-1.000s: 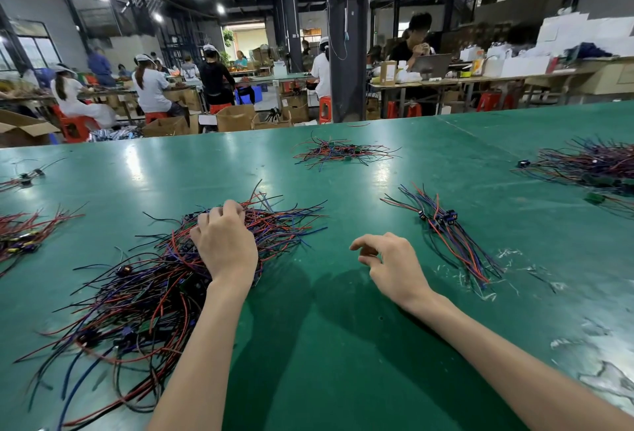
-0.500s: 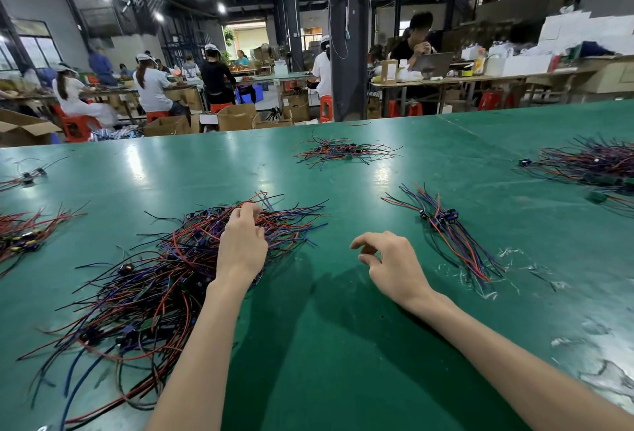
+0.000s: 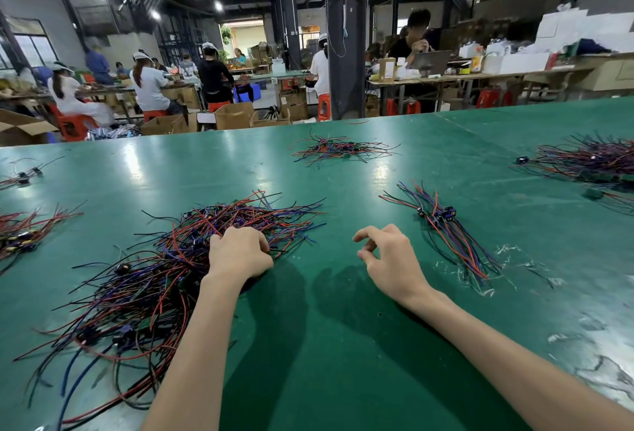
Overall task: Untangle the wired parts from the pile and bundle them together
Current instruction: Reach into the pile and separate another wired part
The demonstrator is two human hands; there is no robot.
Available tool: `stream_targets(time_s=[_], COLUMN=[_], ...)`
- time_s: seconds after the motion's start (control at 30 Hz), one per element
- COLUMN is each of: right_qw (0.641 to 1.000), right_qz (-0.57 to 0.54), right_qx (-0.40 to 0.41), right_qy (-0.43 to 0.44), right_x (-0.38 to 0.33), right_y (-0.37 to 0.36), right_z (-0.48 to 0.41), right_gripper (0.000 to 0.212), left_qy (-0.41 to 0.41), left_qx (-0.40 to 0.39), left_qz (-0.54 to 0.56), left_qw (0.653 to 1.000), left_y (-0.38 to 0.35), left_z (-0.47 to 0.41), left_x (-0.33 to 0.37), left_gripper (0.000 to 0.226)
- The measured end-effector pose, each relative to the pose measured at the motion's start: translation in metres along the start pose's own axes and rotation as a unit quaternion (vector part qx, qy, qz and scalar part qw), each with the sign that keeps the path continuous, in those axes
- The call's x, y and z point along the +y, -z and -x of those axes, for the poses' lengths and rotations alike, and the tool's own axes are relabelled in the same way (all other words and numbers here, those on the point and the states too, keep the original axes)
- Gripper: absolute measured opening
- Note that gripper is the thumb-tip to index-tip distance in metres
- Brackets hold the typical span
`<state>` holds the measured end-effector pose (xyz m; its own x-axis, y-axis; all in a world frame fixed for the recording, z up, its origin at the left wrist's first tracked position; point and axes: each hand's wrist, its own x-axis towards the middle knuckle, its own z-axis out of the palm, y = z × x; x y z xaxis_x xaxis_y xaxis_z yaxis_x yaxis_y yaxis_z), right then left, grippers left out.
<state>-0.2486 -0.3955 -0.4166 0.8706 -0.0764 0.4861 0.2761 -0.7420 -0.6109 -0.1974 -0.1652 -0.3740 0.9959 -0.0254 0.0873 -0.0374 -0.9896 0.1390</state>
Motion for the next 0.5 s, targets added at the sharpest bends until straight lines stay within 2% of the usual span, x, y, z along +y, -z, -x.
stream_targets(time_s=[0.07, 0.27, 0.33, 0.5], right_qw=[1.000, 1.000, 1.000, 1.000], right_qz=[0.002, 0.013, 0.013, -0.005], right_qx=[-0.002, -0.015, -0.017, -0.020], right_qy=[0.003, -0.007, -0.010, -0.014], right_x=[0.0008, 0.0033, 0.0033, 0.0048], right_y=[-0.0003, -0.0025, -0.0033, -0.0045], right_z=[0.0000, -0.0009, -0.0009, -0.0007], right_gripper=[0.023, 0.022, 0.022, 0.022], left_qy=[0.006, 0.063, 0.068, 0.074], left_qx=[0.008, 0.129, 0.127, 0.062], left_qz=[-0.003, 0.035, 0.017, -0.030], left_qw=[1.000, 0.989, 0.989, 0.995], left_y=[-0.0004, 0.0022, 0.0029, 0.0029], left_z=[0.0006, -0.0021, -0.0031, -0.0019], left_x=[0.0010, -0.0025, -0.0046, -0.0016], left_gripper=[0.021, 0.014, 0.014, 0.020])
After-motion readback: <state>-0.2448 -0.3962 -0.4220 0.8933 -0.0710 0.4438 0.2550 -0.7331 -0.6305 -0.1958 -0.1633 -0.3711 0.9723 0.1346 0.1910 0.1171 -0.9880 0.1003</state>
